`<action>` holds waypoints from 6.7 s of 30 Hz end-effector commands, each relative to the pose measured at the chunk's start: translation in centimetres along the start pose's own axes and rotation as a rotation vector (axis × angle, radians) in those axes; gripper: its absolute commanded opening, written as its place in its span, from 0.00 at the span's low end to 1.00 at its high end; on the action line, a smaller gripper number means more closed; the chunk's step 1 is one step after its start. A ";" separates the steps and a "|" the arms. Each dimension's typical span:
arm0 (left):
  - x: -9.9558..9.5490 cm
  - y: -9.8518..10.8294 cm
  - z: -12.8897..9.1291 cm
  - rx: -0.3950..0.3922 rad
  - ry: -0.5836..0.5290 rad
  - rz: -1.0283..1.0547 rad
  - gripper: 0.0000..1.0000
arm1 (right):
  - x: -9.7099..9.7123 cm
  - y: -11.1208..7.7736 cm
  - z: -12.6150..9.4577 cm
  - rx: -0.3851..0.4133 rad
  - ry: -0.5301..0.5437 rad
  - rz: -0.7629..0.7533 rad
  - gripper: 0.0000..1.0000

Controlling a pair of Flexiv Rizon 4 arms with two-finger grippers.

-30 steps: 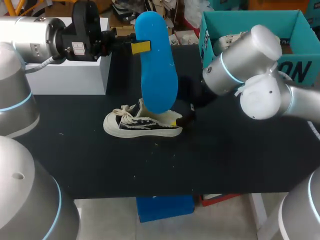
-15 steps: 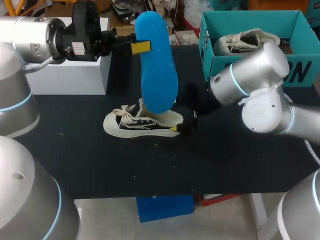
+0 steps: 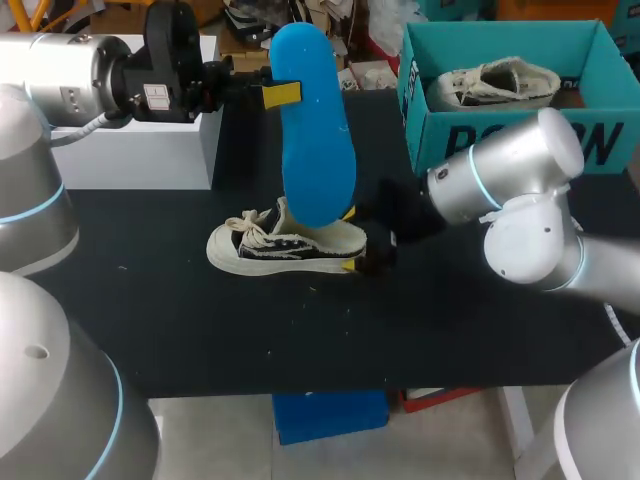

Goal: Take the shoe out of the shoebox, open the shoe tongue, remove and reinsert the insole, then place the shoe into the shoebox

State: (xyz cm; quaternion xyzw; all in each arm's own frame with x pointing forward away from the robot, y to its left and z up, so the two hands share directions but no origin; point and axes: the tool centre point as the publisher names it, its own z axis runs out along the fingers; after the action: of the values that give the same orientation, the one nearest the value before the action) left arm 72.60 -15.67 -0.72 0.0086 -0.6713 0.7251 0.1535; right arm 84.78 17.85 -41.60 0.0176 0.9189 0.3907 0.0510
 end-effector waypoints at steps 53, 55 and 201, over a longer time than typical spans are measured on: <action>0.0 0.1 0.1 0.001 -0.003 0.001 0.00 | -4.9 4.4 -3.1 0.618 0.145 -0.075 1.00; 0.0 0.1 0.1 0.001 -0.003 0.001 0.00 | -5.2 4.9 -2.7 0.657 0.150 -0.078 1.00; 0.0 0.1 0.1 0.001 -0.003 0.001 0.00 | -2.7 4.7 -1.9 0.513 -0.524 1.390 0.00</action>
State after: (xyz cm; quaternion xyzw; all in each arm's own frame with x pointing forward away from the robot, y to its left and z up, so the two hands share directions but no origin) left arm 72.59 -15.68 -0.73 0.0086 -0.6712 0.7252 0.1534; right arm 86.86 19.08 -36.01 0.6916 0.7163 0.0925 0.0062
